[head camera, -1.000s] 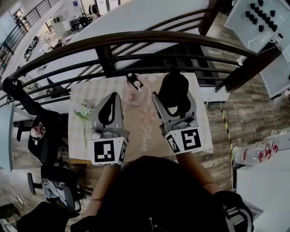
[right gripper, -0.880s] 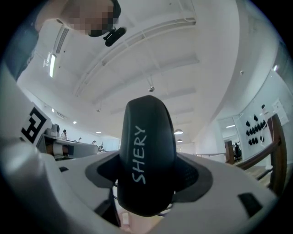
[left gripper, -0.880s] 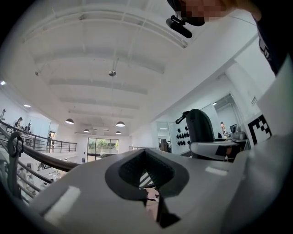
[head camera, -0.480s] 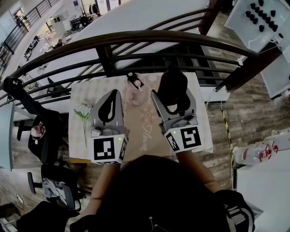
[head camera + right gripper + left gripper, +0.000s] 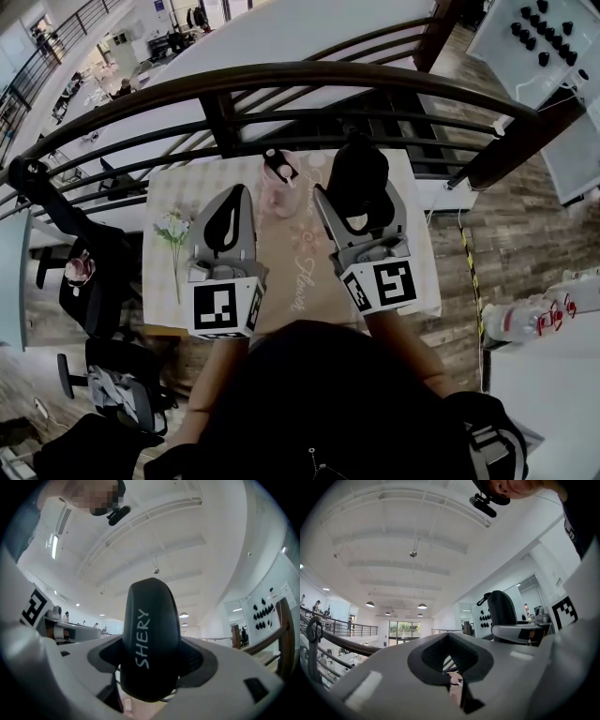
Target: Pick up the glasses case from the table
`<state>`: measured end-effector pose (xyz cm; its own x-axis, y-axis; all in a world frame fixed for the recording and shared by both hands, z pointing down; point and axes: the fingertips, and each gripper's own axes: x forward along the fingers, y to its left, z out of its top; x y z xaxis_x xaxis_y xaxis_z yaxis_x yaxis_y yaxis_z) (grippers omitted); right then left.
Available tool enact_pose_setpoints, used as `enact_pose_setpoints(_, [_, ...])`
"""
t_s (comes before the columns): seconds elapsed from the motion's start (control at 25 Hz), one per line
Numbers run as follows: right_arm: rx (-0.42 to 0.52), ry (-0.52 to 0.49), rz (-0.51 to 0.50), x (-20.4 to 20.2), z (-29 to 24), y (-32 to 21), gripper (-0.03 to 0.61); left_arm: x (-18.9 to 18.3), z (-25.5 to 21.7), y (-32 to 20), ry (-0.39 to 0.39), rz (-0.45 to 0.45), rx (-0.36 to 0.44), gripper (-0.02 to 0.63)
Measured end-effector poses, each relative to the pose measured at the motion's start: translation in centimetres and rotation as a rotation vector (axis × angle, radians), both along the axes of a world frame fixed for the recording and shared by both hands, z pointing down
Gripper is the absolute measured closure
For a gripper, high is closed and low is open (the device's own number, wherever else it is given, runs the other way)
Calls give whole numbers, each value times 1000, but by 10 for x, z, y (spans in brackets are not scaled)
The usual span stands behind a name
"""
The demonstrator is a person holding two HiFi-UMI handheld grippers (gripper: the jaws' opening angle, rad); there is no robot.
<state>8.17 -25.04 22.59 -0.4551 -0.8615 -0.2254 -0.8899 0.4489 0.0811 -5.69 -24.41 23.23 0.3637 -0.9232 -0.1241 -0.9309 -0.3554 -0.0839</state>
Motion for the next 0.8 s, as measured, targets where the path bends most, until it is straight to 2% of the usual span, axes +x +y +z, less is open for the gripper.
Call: enact_pose_setpoints(0.8, [-5,9,-10,-1,5,0,258,3,6,1,-2,1,-9,603])
